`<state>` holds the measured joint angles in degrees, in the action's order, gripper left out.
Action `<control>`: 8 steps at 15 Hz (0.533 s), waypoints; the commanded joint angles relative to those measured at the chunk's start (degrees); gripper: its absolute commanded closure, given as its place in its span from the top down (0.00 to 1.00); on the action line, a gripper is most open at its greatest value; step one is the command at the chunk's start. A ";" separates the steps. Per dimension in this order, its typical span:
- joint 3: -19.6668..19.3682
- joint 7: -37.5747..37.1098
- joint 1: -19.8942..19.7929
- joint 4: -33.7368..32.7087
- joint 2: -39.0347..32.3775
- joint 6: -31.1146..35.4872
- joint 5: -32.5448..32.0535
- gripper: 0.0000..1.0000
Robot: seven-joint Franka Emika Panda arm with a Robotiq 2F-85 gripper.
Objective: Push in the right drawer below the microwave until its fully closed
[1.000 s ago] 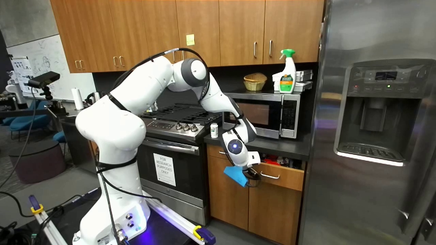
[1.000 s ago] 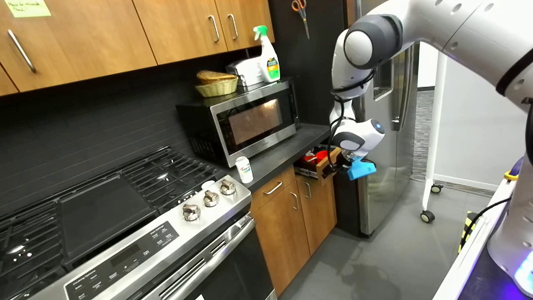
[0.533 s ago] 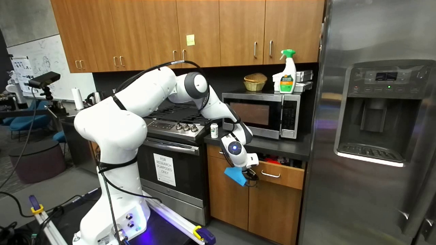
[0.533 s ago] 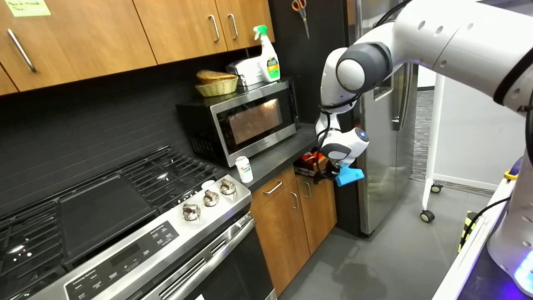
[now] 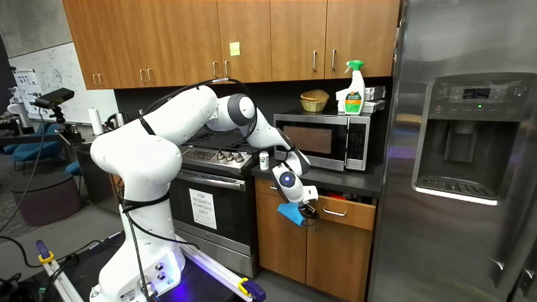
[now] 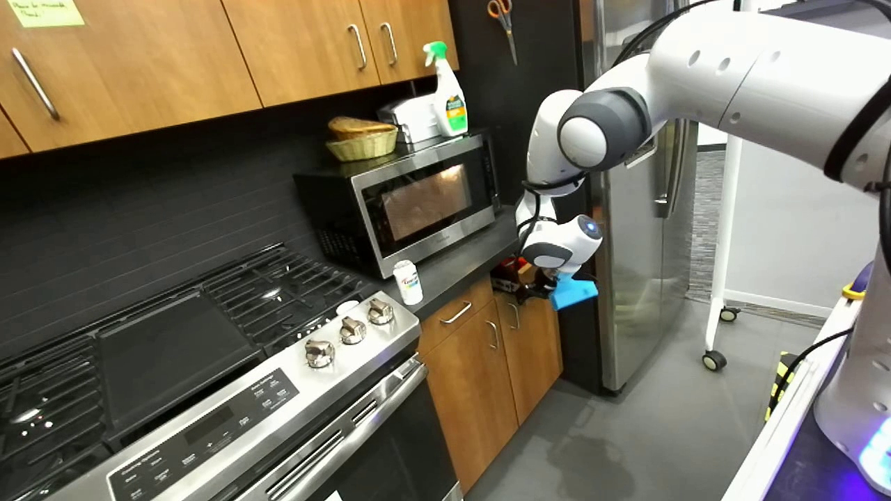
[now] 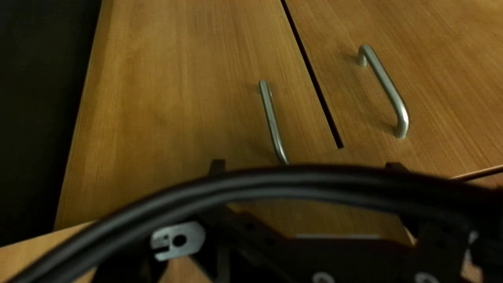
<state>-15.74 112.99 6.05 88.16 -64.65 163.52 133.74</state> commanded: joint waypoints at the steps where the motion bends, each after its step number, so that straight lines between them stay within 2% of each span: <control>1: -0.72 -1.47 0.90 -5.71 -2.63 4.00 2.42 1.00; 5: 0.59 -3.45 0.46 -5.54 -2.10 4.41 0.38 1.00; 7: 4.33 -7.23 -1.44 -2.05 -0.28 3.39 -8.71 1.00; 8: 4.63 -13.47 -0.90 0.17 0.10 2.35 -15.42 1.00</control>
<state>-14.11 108.33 5.94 84.84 -66.39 166.26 129.59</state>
